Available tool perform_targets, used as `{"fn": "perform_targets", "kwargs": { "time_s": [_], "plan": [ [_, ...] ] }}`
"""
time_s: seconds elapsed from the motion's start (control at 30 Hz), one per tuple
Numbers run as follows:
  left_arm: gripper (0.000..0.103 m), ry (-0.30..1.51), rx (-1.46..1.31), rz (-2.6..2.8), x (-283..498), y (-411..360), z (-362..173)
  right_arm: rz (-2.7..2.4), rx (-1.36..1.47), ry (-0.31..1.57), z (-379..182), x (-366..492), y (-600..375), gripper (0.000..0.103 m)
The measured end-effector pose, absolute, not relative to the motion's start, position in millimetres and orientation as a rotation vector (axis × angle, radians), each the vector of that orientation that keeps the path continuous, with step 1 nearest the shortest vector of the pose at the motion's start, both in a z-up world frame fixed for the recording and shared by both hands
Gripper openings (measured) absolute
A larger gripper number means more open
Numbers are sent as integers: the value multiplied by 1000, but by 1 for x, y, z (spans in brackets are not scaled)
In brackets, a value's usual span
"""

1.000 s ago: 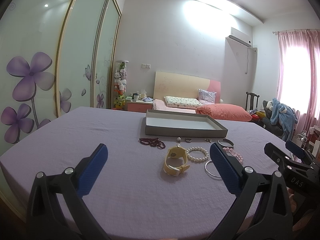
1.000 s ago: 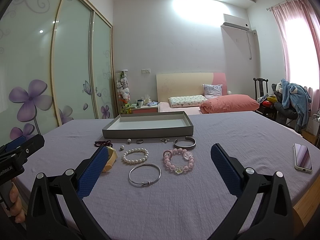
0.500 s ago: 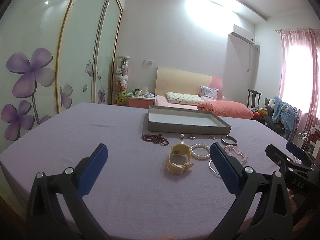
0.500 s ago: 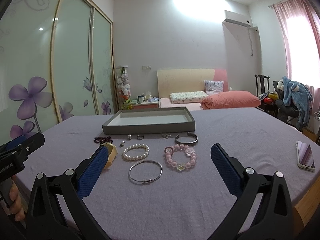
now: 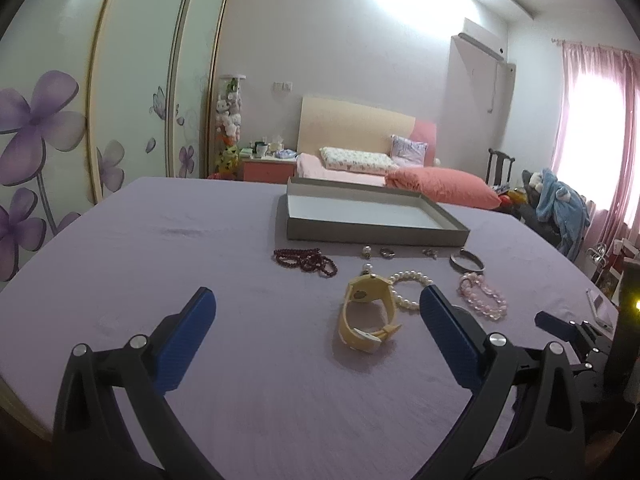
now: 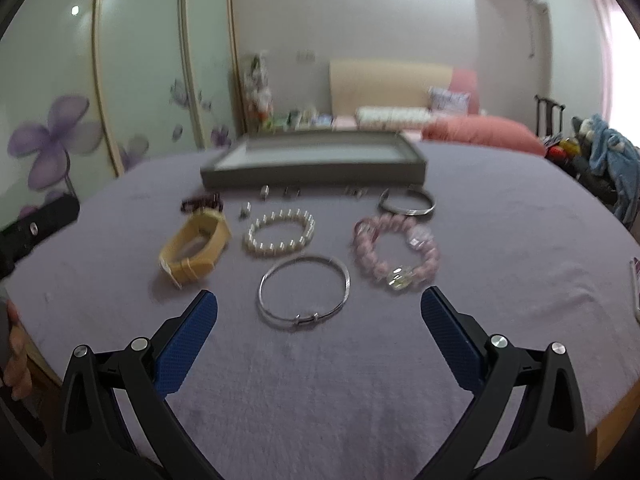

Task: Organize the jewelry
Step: 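Lower the right tool over the silver bangle and close on it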

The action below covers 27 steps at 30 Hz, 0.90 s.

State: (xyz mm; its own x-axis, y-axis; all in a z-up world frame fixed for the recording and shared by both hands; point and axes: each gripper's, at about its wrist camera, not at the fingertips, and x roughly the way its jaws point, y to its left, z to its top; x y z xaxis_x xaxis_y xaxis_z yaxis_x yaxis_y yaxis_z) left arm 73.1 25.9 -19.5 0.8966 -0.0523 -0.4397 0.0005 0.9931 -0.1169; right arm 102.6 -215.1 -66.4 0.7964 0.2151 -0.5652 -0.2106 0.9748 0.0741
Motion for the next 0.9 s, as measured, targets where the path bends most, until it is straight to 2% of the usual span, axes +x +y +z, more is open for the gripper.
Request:
{"fn": "perform_targets", "kwargs": {
  "time_s": [0.3,0.4,0.67,0.77,0.8,0.9],
  "plan": [
    [99,457,-124,2,100,37,-15,175,-117,821,-84,144,-191,97],
    [99,459,-118,4,107,38,-14,182,-81,889,-88,158,-193,97],
    [99,477,-118,-2,120,38,-17,206,-89,940,-86,176,-184,94],
    [99,486,-113,-1,120,35,-17,231,-98,926,-84,178,-185,82],
    [99,491,-112,-3,121,34,-17,239,-100,919,-83,177,-185,71],
    [99,508,-107,-6,124,29,-18,263,-108,908,-83,172,-190,71]
  ]
}}
